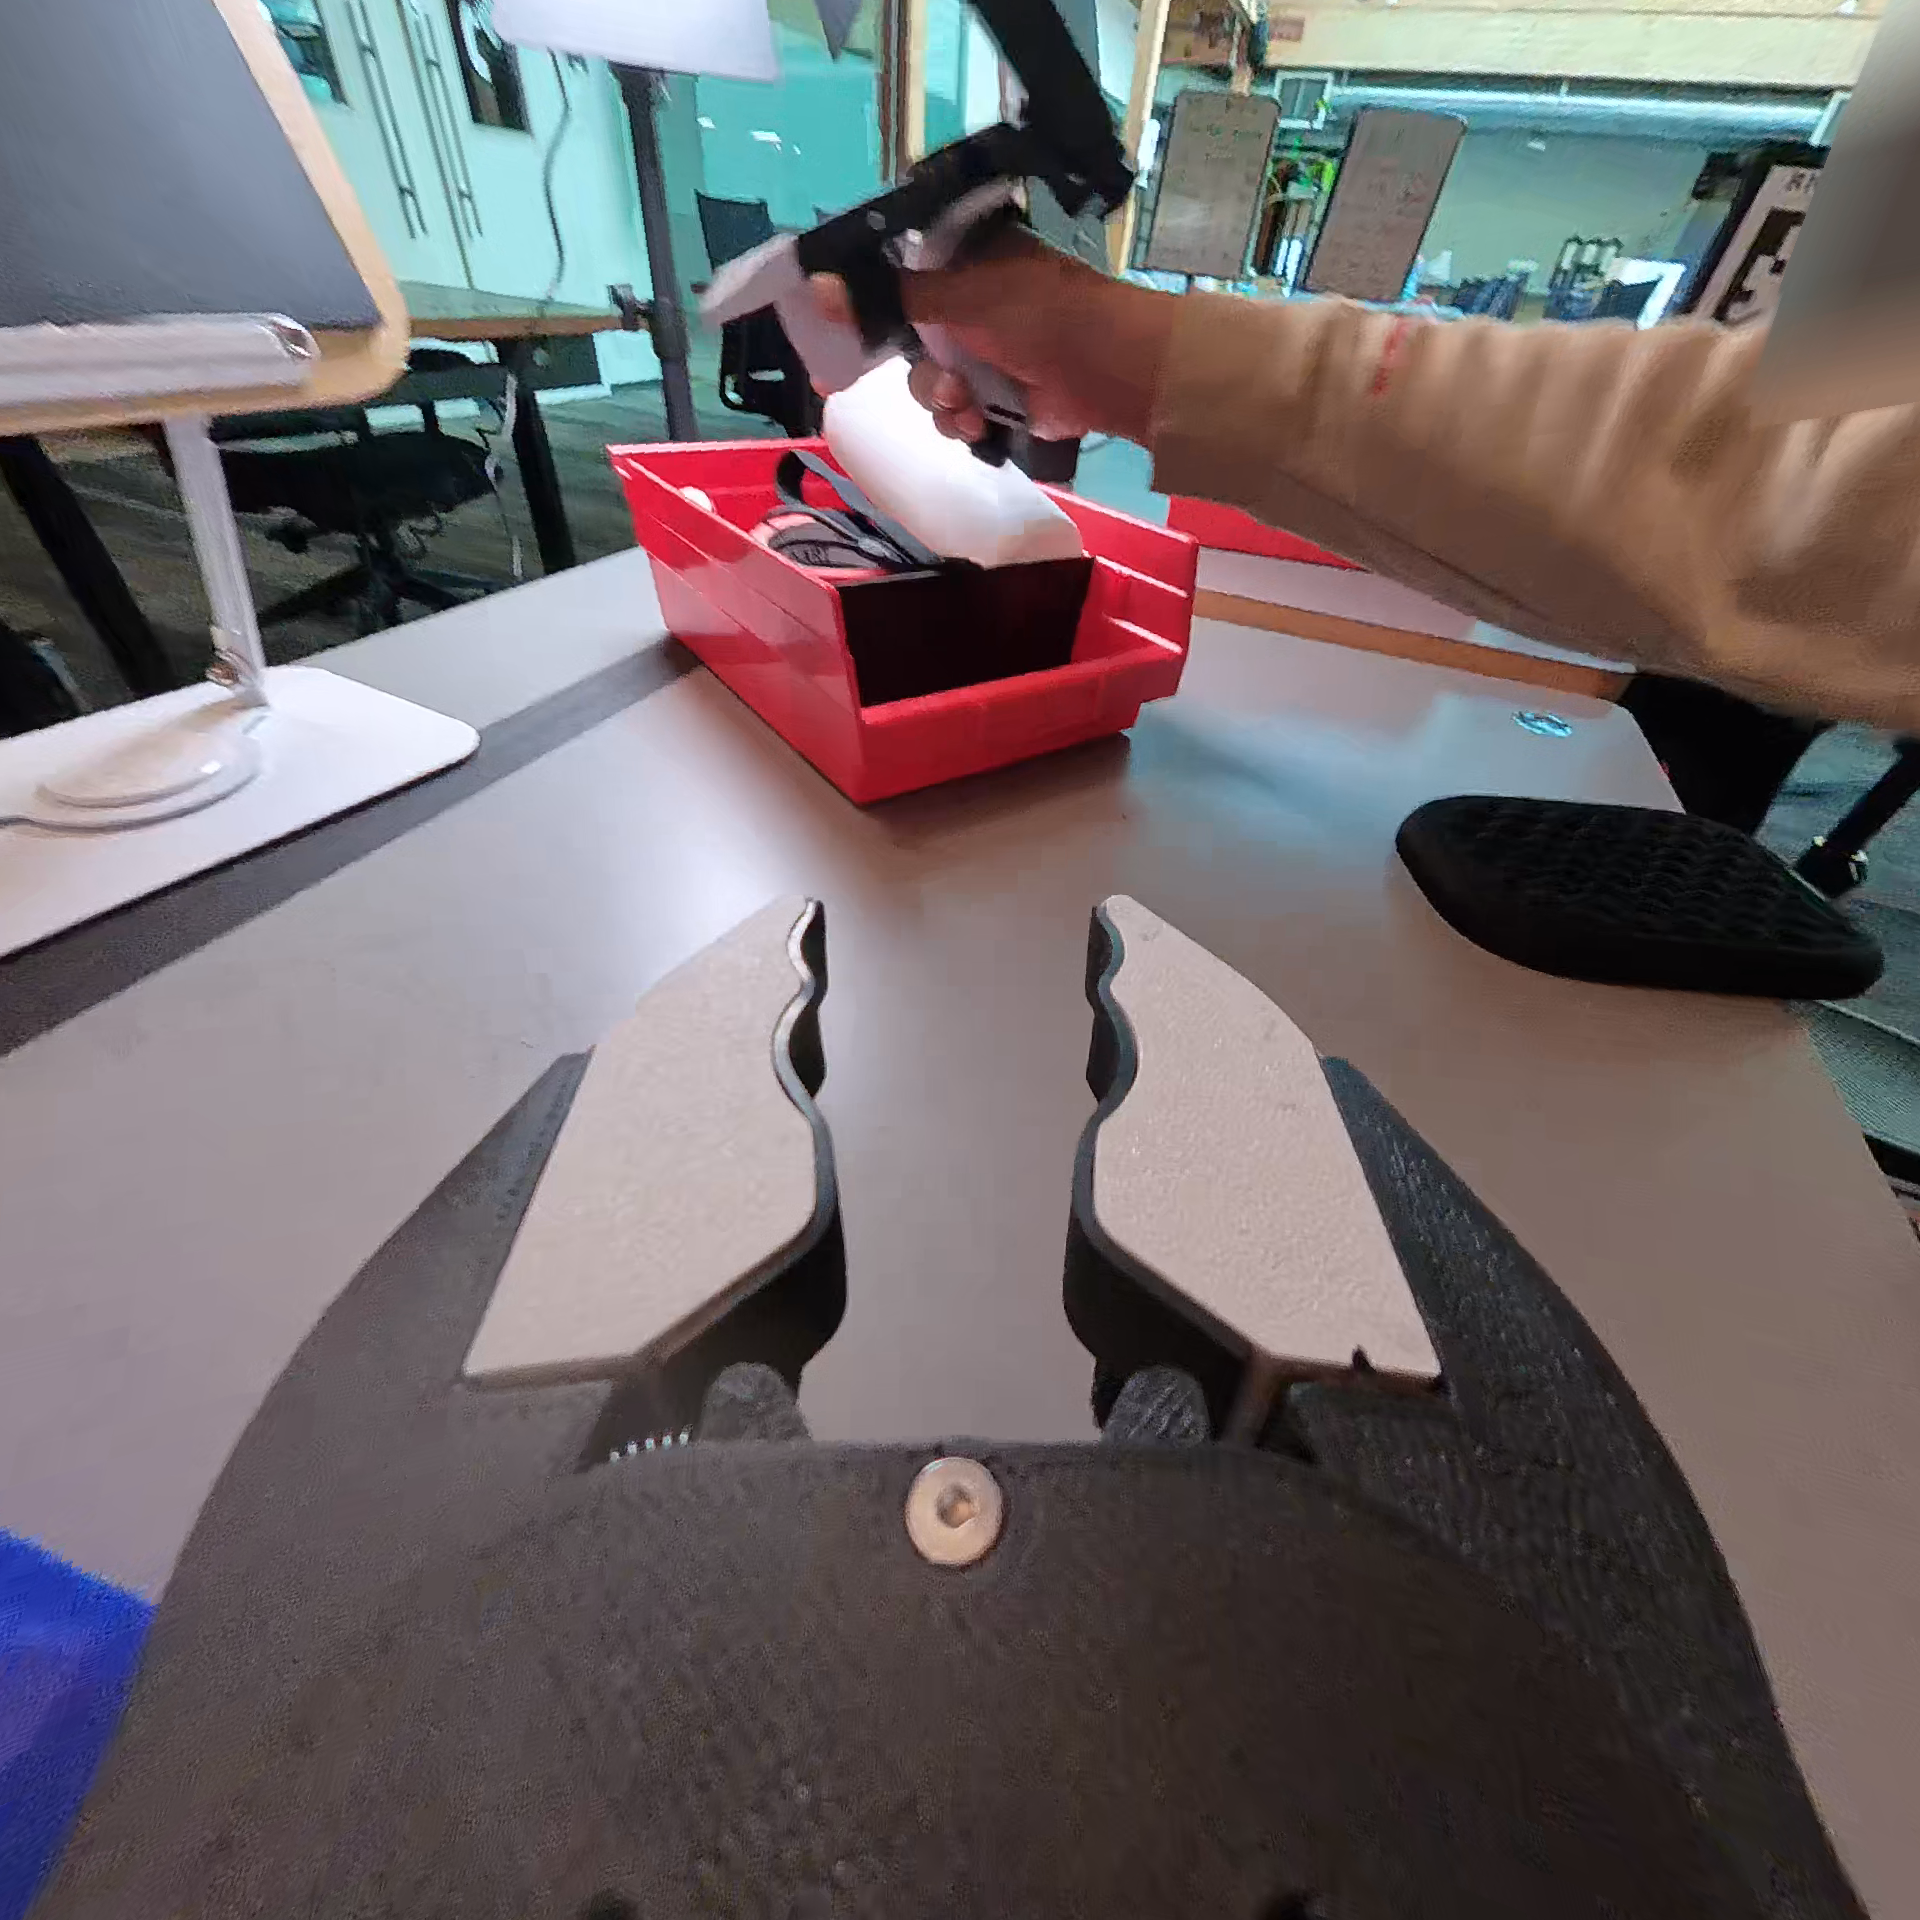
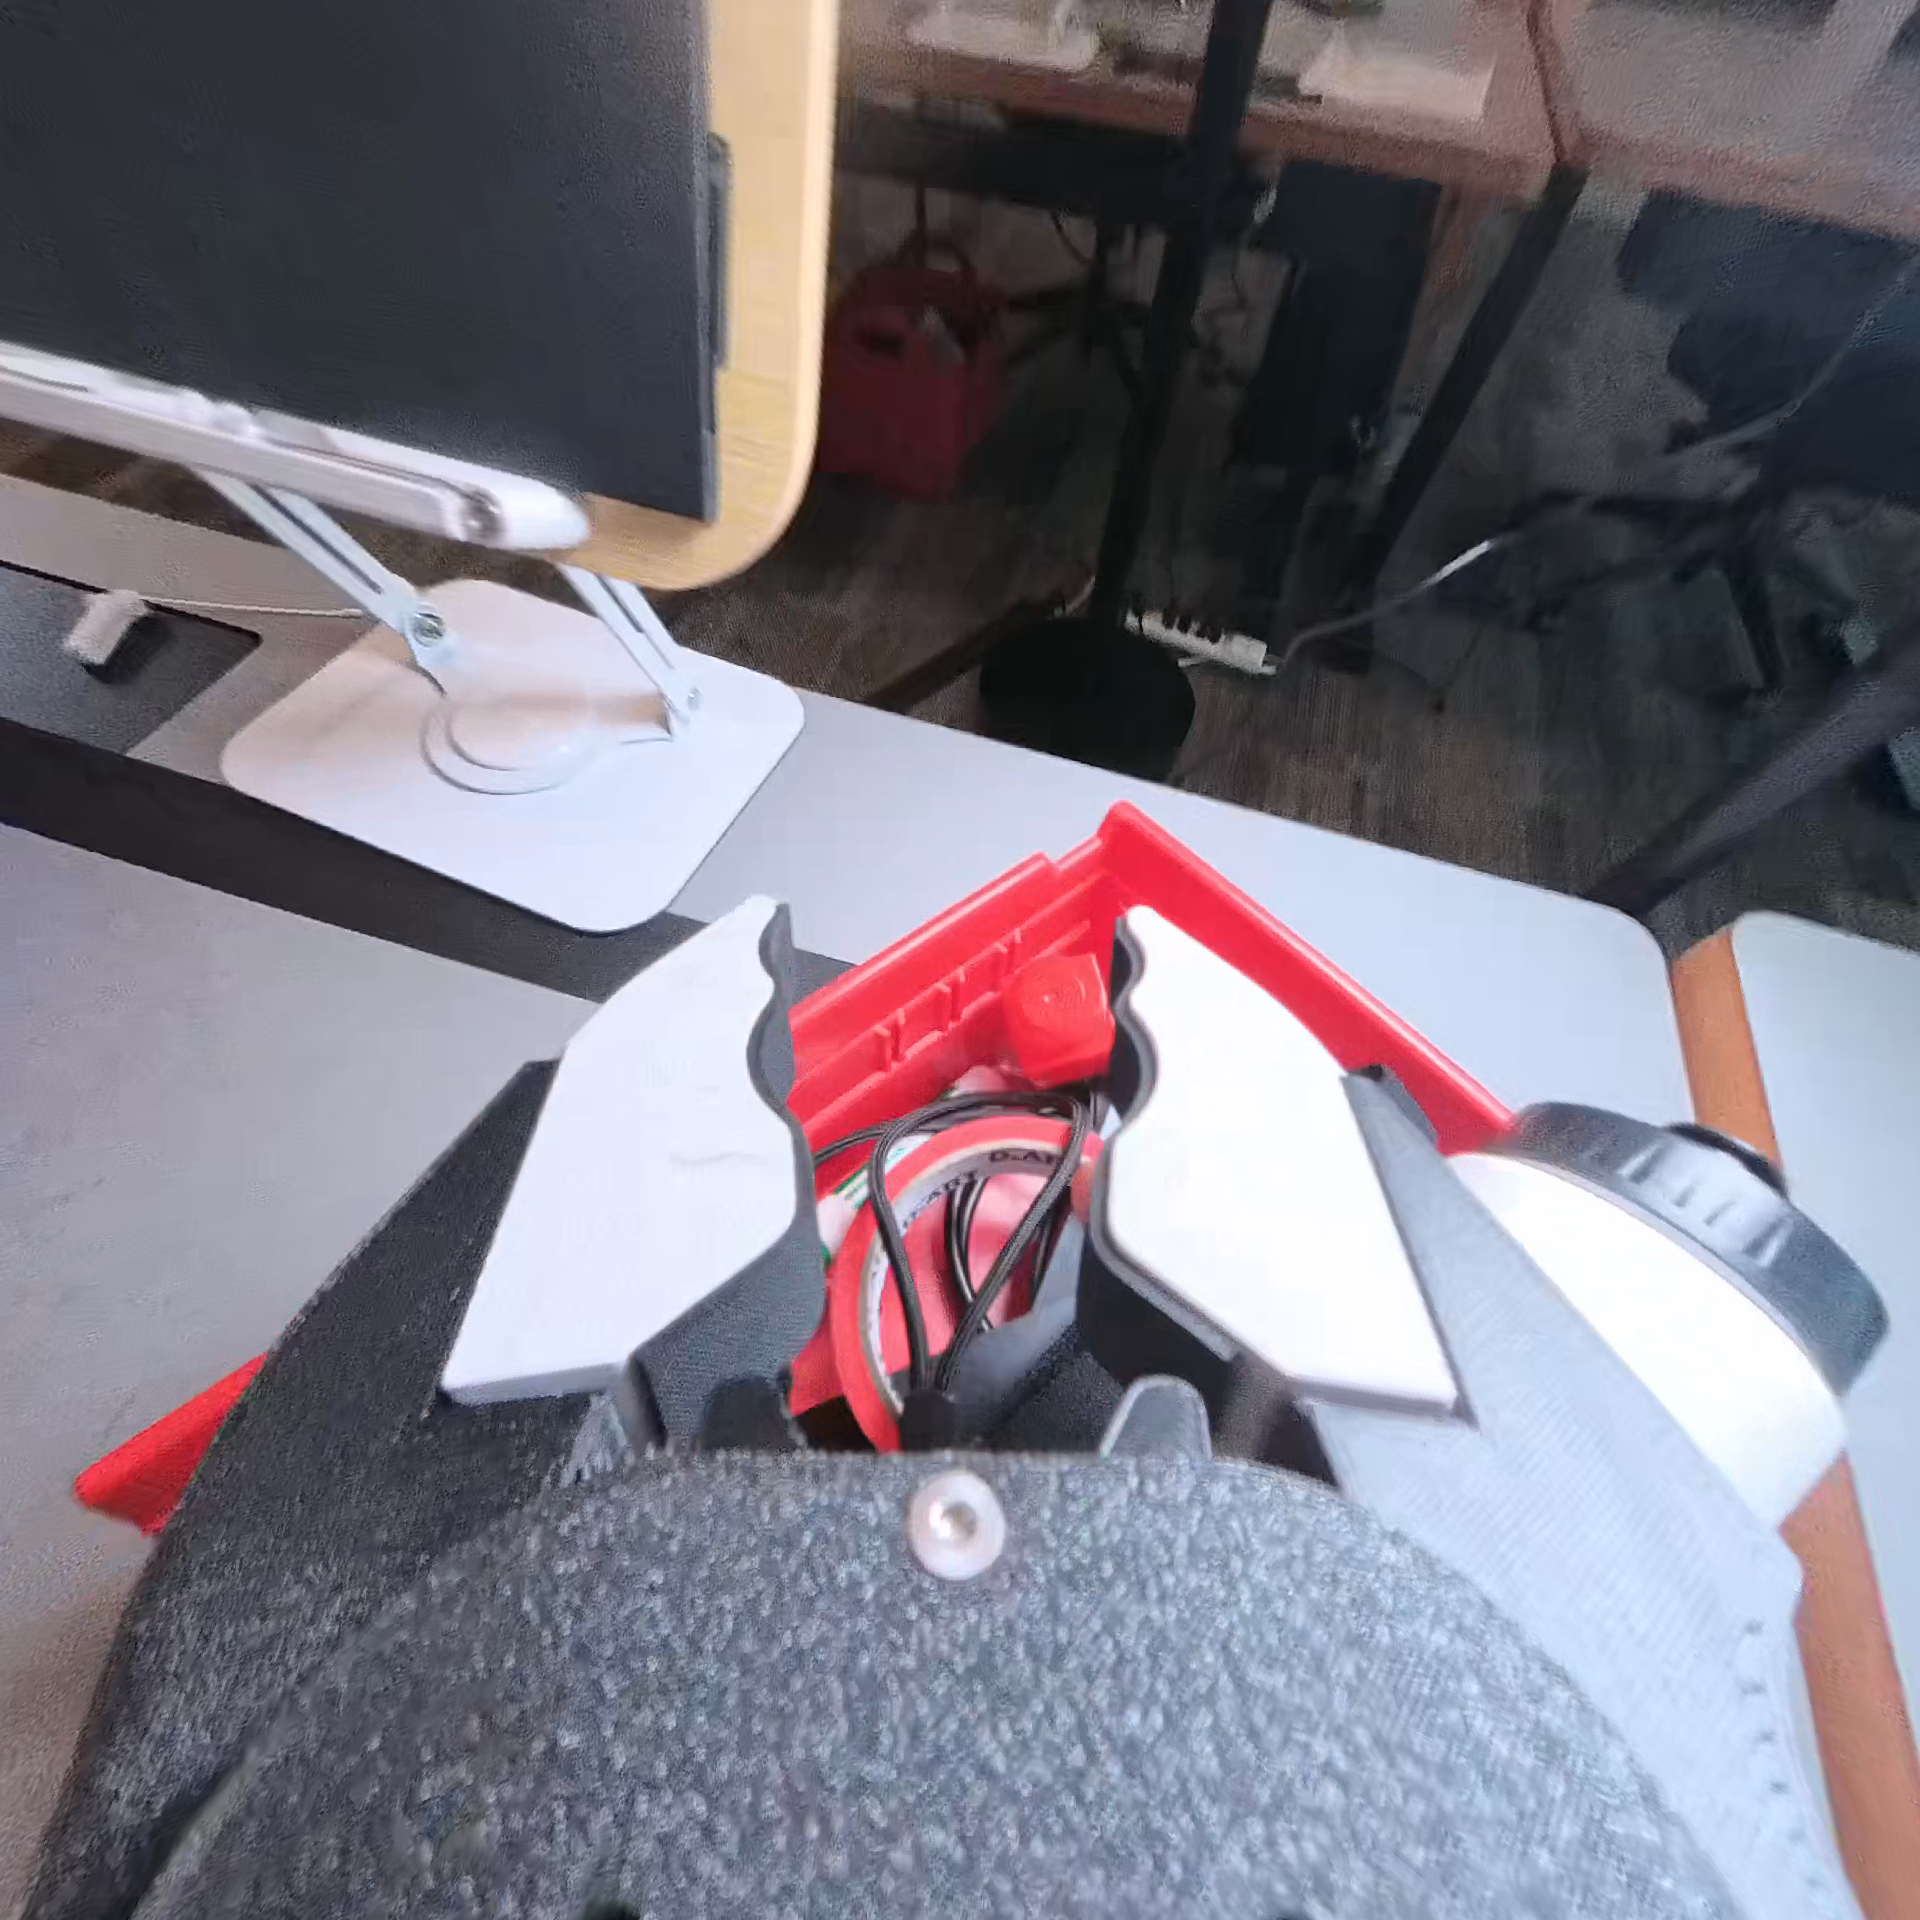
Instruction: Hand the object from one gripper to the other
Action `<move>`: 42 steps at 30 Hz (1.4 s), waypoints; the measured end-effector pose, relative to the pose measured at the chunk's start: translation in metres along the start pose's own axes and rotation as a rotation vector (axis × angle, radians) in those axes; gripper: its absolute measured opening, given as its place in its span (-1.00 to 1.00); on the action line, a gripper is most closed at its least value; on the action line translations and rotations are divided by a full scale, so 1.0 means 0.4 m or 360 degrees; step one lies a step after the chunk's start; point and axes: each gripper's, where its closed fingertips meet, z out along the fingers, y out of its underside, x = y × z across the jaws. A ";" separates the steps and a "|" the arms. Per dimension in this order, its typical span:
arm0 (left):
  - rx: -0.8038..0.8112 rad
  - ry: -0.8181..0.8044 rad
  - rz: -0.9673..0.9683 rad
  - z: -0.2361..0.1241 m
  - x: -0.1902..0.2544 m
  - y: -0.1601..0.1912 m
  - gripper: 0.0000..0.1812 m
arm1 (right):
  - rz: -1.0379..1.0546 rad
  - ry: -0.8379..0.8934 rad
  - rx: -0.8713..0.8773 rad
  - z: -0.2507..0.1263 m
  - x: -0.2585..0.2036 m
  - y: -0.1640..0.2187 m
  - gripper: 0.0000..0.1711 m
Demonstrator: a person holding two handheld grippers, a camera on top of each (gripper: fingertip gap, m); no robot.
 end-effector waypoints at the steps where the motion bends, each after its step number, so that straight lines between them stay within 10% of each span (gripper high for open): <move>1: 0.0025 -0.0024 -0.0003 -0.006 -0.008 -0.011 -0.48 | -0.0061 -0.0026 0.0080 -0.031 -0.025 -0.015 -0.33; 11: 0.0017 -0.0571 0.0087 -0.205 -0.218 -0.130 -0.48 | -0.0057 -0.0670 0.0533 -0.386 -0.445 0.132 -0.41; 22: -0.1699 -0.0603 0.0096 -0.486 -0.484 0.149 -0.48 | -0.0105 -0.0989 0.0533 -0.394 -0.611 0.295 -0.58; 29: -0.2249 -0.0403 0.0104 -0.540 -0.477 0.263 -0.65 | -0.0086 -0.1003 0.0499 -0.391 -0.606 0.313 -0.63; 37: -0.1474 -0.0706 0.0283 -0.436 -0.507 0.051 -0.69 | -0.0102 -0.1013 0.0499 -0.390 -0.611 0.318 -0.65; 42: -0.0287 -0.0013 0.0057 -0.235 -0.193 -0.192 -0.69 | 0.0001 -0.1151 0.0562 -0.409 -0.655 0.276 -0.57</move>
